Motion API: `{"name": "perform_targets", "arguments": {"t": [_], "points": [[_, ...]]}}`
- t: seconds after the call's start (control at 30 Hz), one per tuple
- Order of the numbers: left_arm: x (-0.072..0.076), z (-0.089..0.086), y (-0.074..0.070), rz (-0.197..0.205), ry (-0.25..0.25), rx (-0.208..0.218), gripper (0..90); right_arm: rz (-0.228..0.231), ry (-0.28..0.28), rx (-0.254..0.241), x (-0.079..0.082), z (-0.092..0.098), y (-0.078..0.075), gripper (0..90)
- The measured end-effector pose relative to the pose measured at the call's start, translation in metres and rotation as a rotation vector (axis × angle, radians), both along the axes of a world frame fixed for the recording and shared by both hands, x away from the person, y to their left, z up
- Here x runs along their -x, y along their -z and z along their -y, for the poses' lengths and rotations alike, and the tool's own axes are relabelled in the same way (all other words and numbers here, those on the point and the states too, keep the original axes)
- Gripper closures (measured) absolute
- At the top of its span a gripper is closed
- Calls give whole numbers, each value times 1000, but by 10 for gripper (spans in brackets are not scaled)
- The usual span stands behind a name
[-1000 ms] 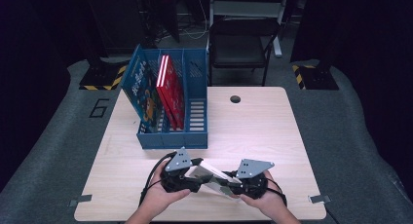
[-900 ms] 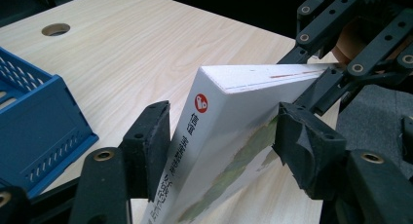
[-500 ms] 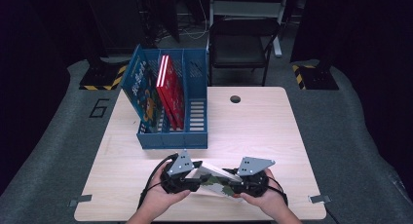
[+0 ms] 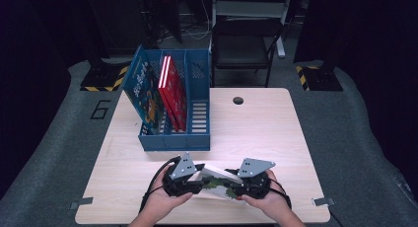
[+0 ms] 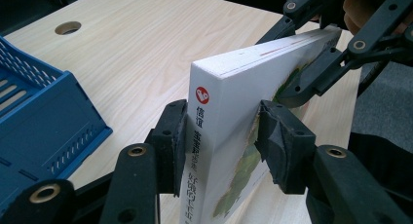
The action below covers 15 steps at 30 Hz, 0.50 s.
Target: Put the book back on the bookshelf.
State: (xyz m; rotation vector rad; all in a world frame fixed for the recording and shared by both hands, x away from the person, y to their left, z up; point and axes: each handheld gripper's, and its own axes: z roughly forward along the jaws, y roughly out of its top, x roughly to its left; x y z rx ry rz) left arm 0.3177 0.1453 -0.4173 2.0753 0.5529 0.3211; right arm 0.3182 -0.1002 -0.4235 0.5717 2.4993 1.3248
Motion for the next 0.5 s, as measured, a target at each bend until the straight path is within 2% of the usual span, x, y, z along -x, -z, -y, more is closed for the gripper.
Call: {"name": "perform_targets", "arguments": {"t": [0.17, 0.23, 0.37, 0.43, 0.5], "points": [[-2, -2, 5, -29, 2, 17, 542, -1, 2, 9, 0, 0, 0, 638], [-2, -1, 8, -31, -3, -12, 545, -7, 9, 1, 0, 0, 0, 602], [-3, -3, 12, -47, -2, -20, 545, -25, 16, -5, -1, 2, 1, 599], [-4, -3, 14, -58, 0, -27, 542, -28, 14, 0, -1, 1, 1, 620], [-4, -1, 17, -69, -2, -40, 532, -16, 9, 24, 1, -1, 0, 626]]}}
